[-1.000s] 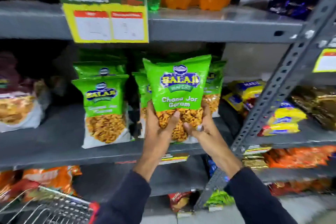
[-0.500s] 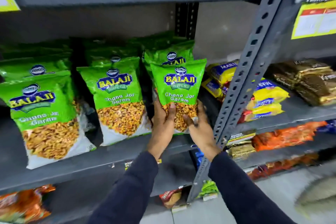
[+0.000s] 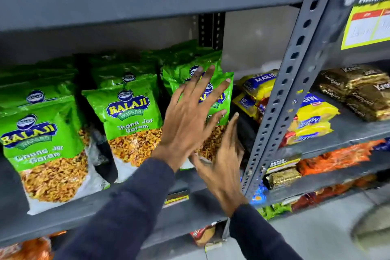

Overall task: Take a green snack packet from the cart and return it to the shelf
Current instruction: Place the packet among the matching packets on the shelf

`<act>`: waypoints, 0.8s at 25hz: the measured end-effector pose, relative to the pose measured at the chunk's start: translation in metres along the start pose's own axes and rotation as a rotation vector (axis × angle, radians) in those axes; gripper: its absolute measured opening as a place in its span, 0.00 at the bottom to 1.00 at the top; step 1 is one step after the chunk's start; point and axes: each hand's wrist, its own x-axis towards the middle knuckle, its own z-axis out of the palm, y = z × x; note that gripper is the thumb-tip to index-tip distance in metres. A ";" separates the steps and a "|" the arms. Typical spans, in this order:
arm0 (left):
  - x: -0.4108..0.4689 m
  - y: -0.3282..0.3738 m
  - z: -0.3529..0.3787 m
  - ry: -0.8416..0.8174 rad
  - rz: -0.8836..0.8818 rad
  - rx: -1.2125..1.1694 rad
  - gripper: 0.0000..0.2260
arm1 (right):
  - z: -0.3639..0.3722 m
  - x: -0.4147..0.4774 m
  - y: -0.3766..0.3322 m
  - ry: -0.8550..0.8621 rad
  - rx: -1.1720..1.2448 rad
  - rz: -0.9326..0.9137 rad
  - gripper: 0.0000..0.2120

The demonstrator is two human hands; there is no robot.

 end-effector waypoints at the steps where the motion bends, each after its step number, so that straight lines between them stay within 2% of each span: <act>1: 0.005 -0.014 0.007 -0.071 0.036 0.050 0.25 | 0.005 -0.001 0.001 -0.016 -0.028 0.020 0.60; 4: -0.002 -0.046 0.032 -0.203 -0.037 0.124 0.26 | 0.016 -0.003 0.008 0.006 -0.153 0.036 0.56; 8: 0.004 -0.039 0.031 -0.239 -0.091 0.111 0.27 | 0.022 0.000 0.010 0.035 -0.206 0.083 0.55; 9: 0.005 -0.034 0.021 -0.207 -0.100 0.072 0.27 | 0.021 -0.002 0.007 0.027 -0.187 0.085 0.56; 11: -0.016 -0.022 -0.004 -0.038 -0.179 -0.053 0.27 | 0.010 -0.002 -0.003 0.031 -0.114 0.045 0.56; 13: -0.061 -0.012 -0.024 0.179 -0.377 -0.167 0.29 | -0.002 0.010 -0.032 0.099 0.016 -0.140 0.47; 15: -0.106 -0.008 -0.027 0.320 -0.694 -0.276 0.36 | -0.012 0.036 -0.072 0.138 0.147 -0.343 0.31; 17: -0.134 -0.010 -0.020 0.350 -1.032 -0.399 0.46 | -0.011 0.069 -0.112 0.085 0.119 -0.479 0.21; 18: -0.139 -0.011 -0.016 0.340 -1.123 -0.432 0.50 | -0.004 0.087 -0.129 0.038 0.060 -0.515 0.19; 20: -0.140 -0.009 -0.008 0.304 -1.162 -0.403 0.57 | 0.013 0.120 -0.152 -0.125 -0.086 -0.490 0.20</act>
